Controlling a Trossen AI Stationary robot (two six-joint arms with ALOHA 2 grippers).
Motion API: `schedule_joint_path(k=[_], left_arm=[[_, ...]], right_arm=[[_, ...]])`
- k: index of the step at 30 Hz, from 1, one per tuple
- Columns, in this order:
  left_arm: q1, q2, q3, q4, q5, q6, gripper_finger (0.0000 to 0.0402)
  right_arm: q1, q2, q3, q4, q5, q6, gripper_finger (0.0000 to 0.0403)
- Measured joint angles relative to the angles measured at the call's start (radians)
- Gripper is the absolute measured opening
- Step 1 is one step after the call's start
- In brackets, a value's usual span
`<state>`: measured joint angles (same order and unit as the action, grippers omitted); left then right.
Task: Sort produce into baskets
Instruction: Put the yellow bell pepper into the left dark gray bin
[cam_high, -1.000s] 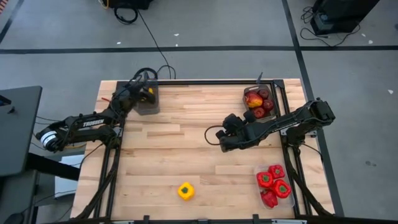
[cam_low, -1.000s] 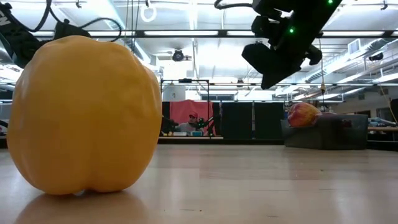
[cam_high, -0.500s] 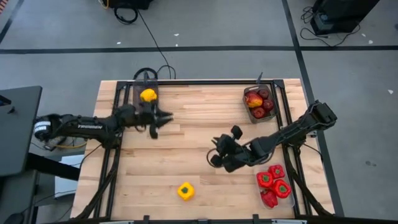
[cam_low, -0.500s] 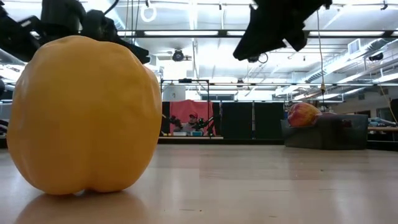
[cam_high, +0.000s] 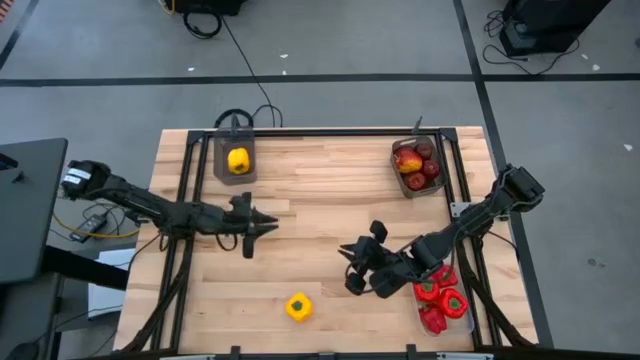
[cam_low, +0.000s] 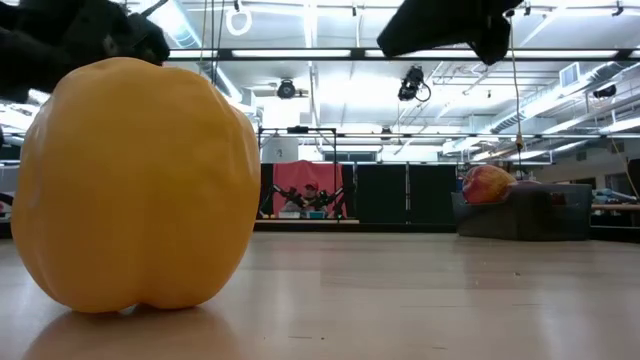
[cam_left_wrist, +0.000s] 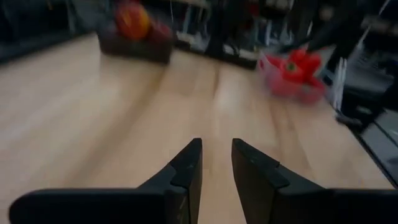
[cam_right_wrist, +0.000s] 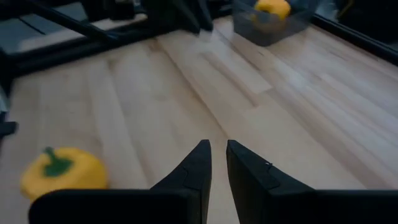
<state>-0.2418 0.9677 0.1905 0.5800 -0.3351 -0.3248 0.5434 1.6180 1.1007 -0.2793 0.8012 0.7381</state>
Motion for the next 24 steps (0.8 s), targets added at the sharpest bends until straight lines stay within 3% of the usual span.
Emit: schedule_joint_path(k=[6,14,17,24], left_arm=[[-0.137,0.133,0.0,0.054,-0.008,-0.101,0.009],[-0.276,0.341,0.107,0.11,0.059,-0.05,0.0091],[-0.301,0.433,0.171,0.112,0.059,-0.052,0.0098],[-0.324,0.632,0.313,0.109,0.061,-0.074,0.0127]], right_arm=[[0.016,0.065,0.001,0.159,-0.039,-0.139,0.0064],[-0.045,0.264,0.001,0.531,-0.199,-0.364,0.0064],[-0.056,0.274,0.001,0.556,-0.175,-0.366,0.0064],[-0.041,0.26,0.001,0.545,-0.008,-0.376,0.0064]])
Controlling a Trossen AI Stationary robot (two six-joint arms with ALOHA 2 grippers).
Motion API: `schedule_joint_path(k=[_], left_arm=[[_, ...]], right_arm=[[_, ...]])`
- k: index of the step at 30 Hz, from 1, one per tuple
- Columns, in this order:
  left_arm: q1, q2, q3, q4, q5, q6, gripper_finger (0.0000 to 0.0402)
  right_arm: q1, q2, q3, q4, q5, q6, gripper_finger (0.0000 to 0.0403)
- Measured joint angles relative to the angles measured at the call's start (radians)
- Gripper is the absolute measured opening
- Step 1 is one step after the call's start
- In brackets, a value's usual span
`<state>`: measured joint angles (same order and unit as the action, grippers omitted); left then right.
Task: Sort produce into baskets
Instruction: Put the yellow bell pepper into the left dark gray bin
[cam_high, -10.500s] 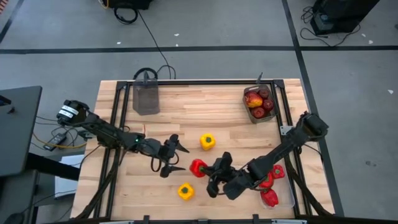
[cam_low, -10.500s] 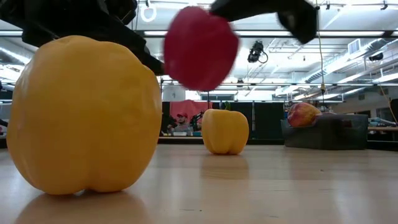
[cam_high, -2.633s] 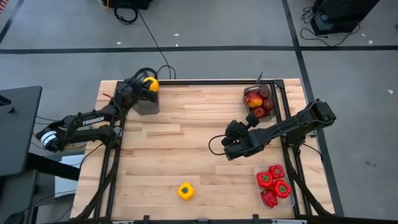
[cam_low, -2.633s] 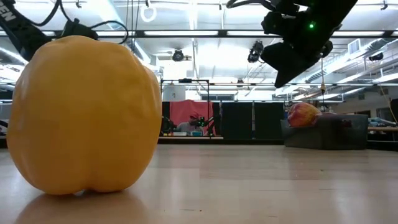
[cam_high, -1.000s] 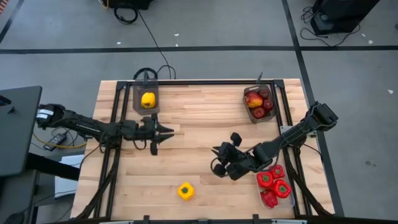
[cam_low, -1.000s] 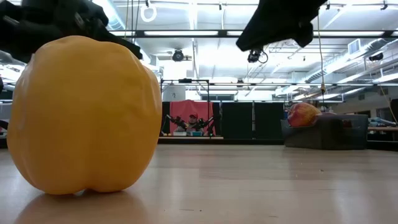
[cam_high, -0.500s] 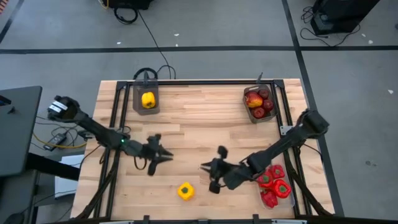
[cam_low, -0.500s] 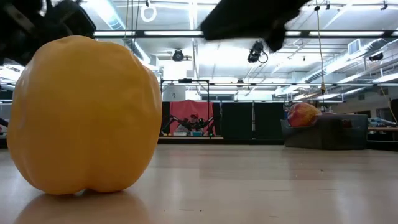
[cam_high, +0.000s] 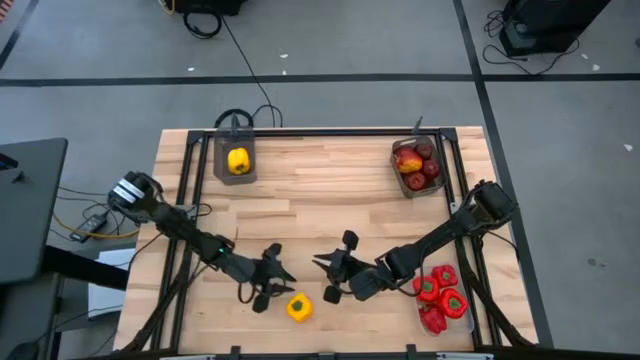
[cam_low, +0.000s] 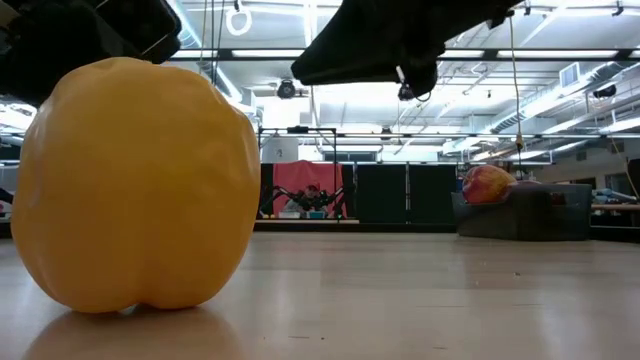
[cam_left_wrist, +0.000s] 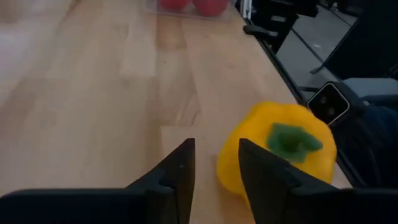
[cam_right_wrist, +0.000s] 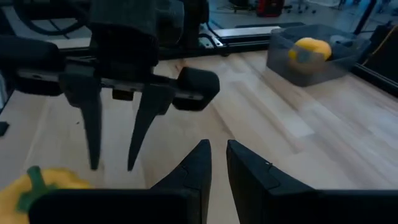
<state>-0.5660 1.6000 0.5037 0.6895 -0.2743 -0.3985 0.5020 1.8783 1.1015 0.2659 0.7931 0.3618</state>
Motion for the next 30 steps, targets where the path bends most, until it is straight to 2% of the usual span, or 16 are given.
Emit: schedule_joint_path(k=[6,13,17,30], left_arm=[[-0.001,0.061,0.071,0.0,0.081,0.039,0.015],[-0.002,0.063,0.084,0.058,0.21,0.103,0.0152],[0.002,0.061,0.084,0.112,0.205,0.11,0.0152],[-0.05,0.051,0.084,0.084,0.212,0.075,0.0152]], right_arm=[[0.018,-0.001,0.0,-0.006,-0.022,0.012,0.0064],[0.022,-0.001,0.0,-0.015,-0.039,0.012,0.0064],[0.022,-0.001,0.0,-0.017,-0.039,0.008,0.0064],[-0.017,-0.001,0.0,-0.019,-0.062,-0.032,0.0064]])
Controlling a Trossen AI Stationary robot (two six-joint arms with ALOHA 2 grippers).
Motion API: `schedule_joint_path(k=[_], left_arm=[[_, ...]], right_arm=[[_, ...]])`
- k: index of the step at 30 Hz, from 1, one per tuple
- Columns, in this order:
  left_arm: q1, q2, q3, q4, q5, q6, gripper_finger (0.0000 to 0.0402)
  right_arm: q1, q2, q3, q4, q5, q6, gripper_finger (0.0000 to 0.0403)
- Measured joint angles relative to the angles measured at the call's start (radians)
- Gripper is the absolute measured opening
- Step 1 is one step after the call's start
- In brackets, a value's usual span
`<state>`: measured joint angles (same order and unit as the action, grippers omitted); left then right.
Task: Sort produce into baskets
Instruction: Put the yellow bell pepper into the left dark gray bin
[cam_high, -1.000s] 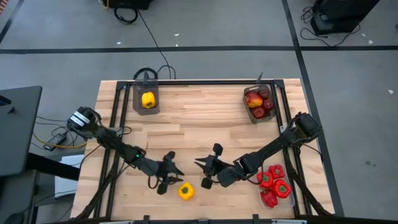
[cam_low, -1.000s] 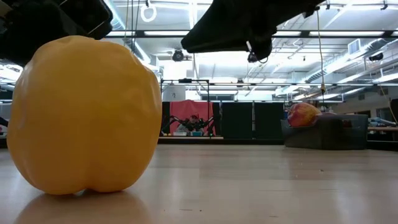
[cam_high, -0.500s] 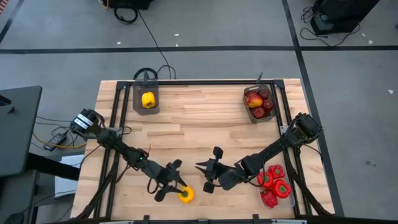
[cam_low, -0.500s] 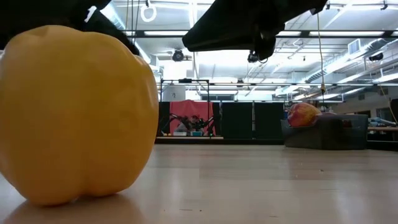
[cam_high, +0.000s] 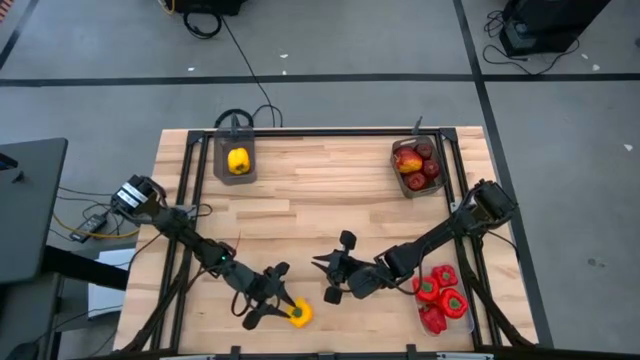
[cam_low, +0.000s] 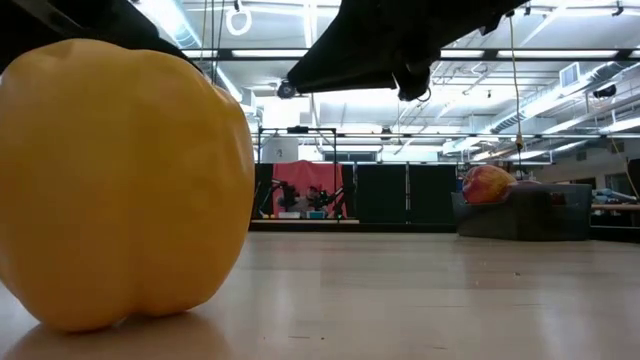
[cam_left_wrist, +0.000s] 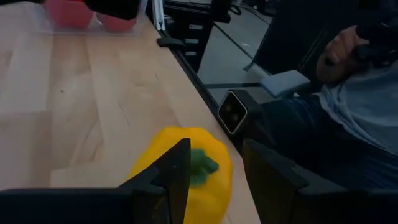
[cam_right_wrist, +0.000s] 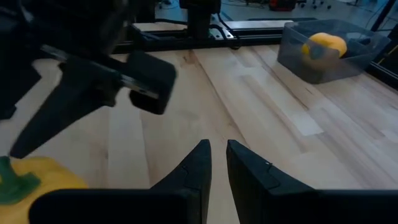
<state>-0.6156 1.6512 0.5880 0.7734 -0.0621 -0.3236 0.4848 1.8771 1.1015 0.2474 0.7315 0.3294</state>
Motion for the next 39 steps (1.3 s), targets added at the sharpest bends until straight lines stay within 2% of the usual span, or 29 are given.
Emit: schedule_joint_path(k=[4,9,17,24,33,36,39], left_arm=[[-0.021,0.0,0.0,-0.004,-0.056,0.001,0.0152],[-0.049,0.0,-0.001,-0.037,-0.188,0.003,0.0148],[-0.105,0.0,-0.001,0.009,-0.217,0.004,0.0127],[-0.141,0.082,0.0,0.07,-0.356,0.004,0.0129],[-0.142,0.163,0.091,0.066,-0.375,0.067,0.0159],[-0.14,0.174,0.099,0.044,-0.377,0.082,0.0156],[-0.137,0.174,0.099,0.034,-0.421,0.061,0.0136]], right_arm=[[-0.003,0.0,0.0,0.0,0.0,0.0,0.0064],[-0.003,0.0,0.0,-0.002,-0.001,0.0,0.0064],[-0.003,-0.001,0.0,-0.022,-0.034,0.01,0.0064],[-0.003,-0.001,0.0,-0.018,-0.045,0.011,0.0064],[-0.003,-0.001,0.0,-0.017,-0.054,0.018,0.0064],[-0.003,-0.001,0.0,-0.016,-0.055,0.019,0.0064],[-0.003,-0.001,0.0,-0.017,-0.055,0.018,0.0064]])
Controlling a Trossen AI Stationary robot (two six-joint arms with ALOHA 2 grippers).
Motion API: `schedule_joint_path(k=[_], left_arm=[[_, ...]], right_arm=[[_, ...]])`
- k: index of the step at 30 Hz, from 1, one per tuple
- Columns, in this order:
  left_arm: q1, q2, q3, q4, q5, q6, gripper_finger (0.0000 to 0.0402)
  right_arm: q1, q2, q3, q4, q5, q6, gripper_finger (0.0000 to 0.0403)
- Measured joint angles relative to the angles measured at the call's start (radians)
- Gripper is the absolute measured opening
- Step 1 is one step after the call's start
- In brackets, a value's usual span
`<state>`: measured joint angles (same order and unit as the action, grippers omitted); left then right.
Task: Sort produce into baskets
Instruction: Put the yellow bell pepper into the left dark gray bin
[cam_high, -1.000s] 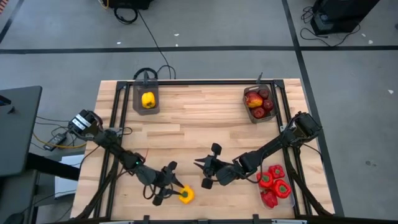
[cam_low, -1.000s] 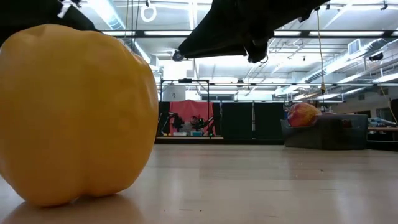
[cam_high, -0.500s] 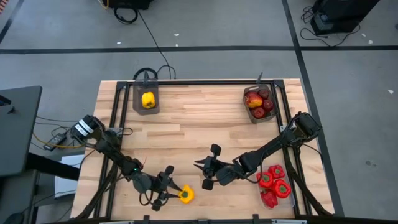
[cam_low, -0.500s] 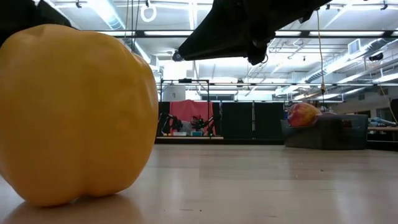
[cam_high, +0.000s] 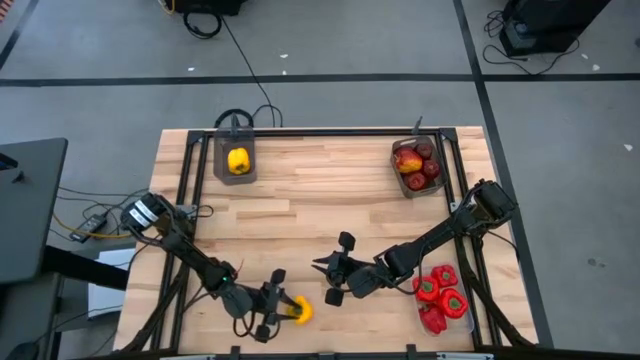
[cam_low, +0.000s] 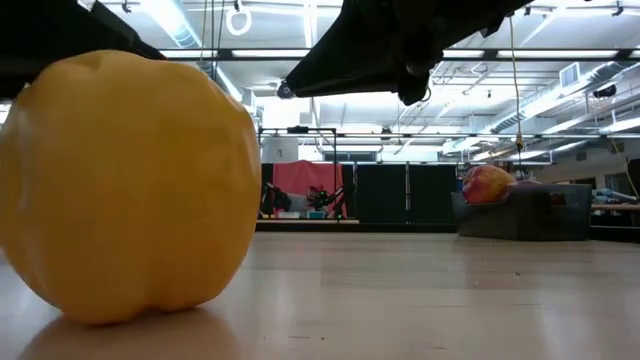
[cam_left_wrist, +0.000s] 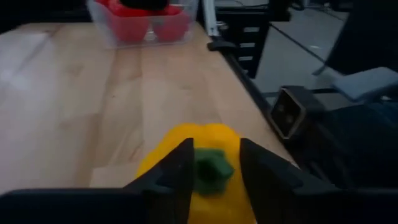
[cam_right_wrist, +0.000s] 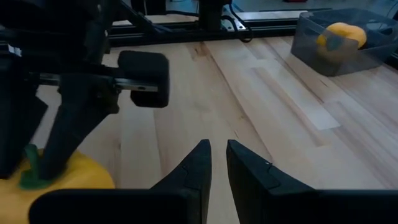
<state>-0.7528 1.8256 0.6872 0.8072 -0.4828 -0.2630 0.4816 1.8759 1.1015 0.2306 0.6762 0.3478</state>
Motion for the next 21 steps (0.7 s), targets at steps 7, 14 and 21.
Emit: schedule_joint_path(k=[7,14,21], left_arm=[[0.005,-0.001,0.0,-0.013,-0.024,-0.004,0.0024],[0.044,-0.041,-0.004,-0.124,-0.169,0.018,0.0029],[0.151,-0.311,-0.006,-0.57,-0.451,-0.049,0.0032]], right_arm=[[0.0,0.0,0.0,0.0,-0.023,-0.002,0.0064],[0.0,0.0,0.0,-0.007,-0.005,-0.009,0.0063],[0.0,0.0,0.0,-0.163,-0.015,0.011,0.0062]])
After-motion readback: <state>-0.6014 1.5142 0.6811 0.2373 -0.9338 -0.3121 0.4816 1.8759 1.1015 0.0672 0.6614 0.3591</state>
